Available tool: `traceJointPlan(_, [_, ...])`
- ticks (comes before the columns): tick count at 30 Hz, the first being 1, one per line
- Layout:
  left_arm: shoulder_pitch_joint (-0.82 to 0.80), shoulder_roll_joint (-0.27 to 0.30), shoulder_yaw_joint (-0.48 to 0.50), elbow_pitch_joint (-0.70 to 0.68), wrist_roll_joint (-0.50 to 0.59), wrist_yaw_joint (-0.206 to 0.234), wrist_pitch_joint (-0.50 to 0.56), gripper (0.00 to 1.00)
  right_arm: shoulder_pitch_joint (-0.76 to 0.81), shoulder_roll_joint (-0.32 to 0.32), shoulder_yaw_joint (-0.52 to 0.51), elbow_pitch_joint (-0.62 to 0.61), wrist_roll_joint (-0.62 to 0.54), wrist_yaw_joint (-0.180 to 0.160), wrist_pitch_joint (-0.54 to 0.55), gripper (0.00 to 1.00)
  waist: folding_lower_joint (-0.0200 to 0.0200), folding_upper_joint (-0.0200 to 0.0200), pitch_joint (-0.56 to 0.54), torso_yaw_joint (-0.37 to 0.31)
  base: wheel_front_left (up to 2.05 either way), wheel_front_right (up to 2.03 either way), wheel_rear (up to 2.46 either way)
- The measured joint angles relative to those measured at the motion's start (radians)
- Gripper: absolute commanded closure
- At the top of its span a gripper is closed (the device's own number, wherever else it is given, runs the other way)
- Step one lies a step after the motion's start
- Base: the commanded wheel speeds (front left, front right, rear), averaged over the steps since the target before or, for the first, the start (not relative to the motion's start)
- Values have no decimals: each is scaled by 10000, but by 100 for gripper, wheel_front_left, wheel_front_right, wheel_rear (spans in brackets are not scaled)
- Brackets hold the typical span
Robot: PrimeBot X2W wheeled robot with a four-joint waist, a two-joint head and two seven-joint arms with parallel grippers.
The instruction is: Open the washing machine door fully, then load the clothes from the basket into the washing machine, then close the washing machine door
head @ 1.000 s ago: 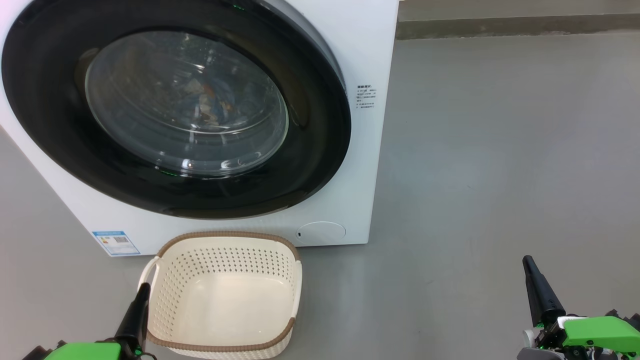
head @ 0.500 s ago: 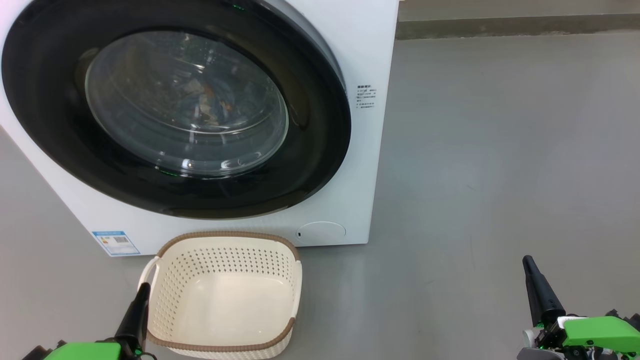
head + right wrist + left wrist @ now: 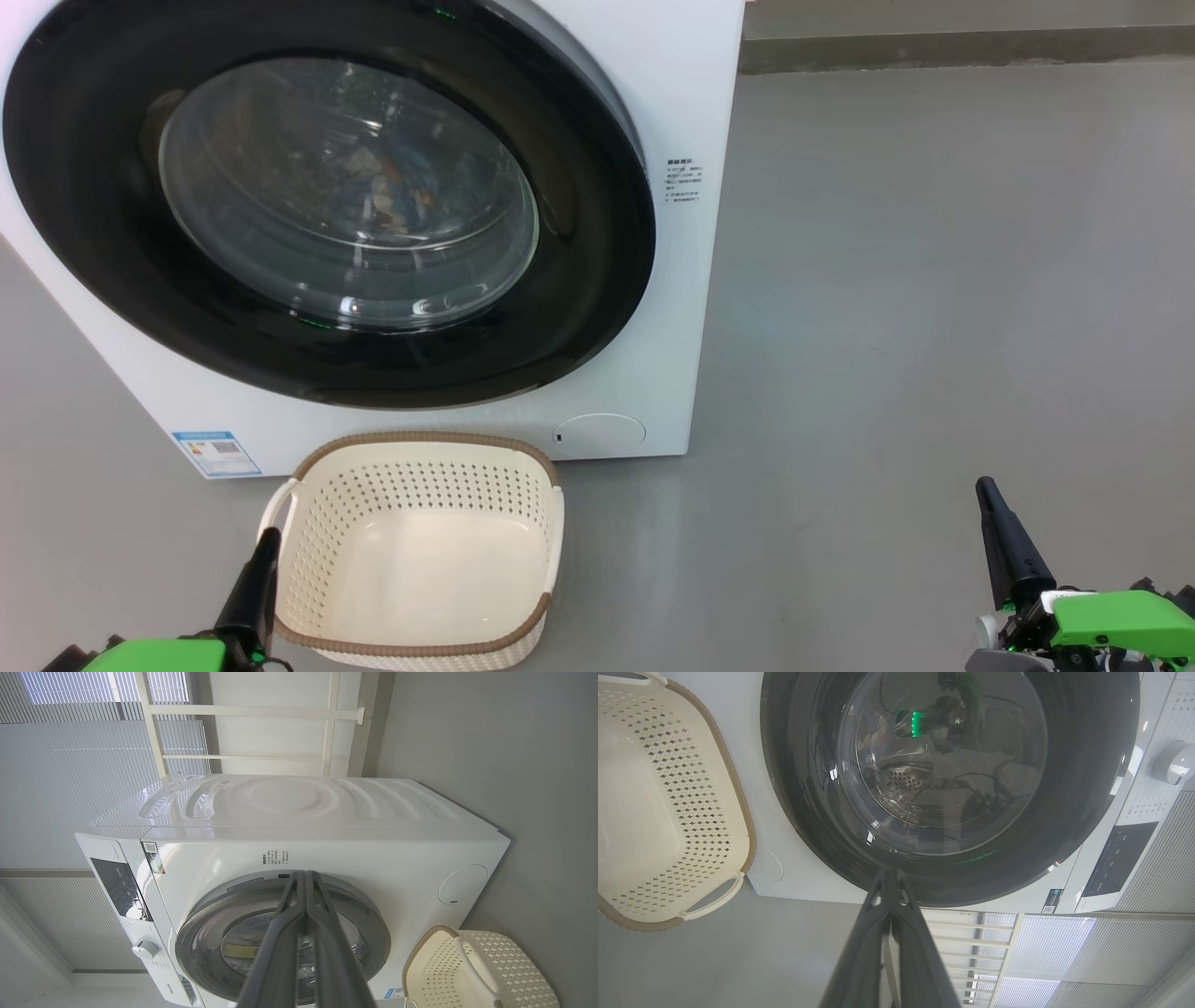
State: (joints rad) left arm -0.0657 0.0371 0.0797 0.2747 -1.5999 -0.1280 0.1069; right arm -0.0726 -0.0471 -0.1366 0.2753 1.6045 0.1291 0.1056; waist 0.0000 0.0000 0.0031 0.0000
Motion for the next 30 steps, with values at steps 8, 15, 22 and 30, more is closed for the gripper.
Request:
traceJointPlan(8, [-1,0,0,0,0,0,0,100,0,2,0,0,0,0,0,100,0,0,0,0,0,0,0])
traceJointPlan(15, [-1,0,0,0,0,0,0,100,0,2,0,0,0,0,0,100,0,0,0,0,0,0,0])
traceJointPlan(22, [-1,0,0,0,0,0,0,100,-1,2,0,0,0,0,0,100,0,0,0,0,0,0,0])
traceJointPlan(30, [-1,0,0,0,0,0,0,100,-1,2,0,0,0,0,0,100,0,0,0,0,0,0,0])
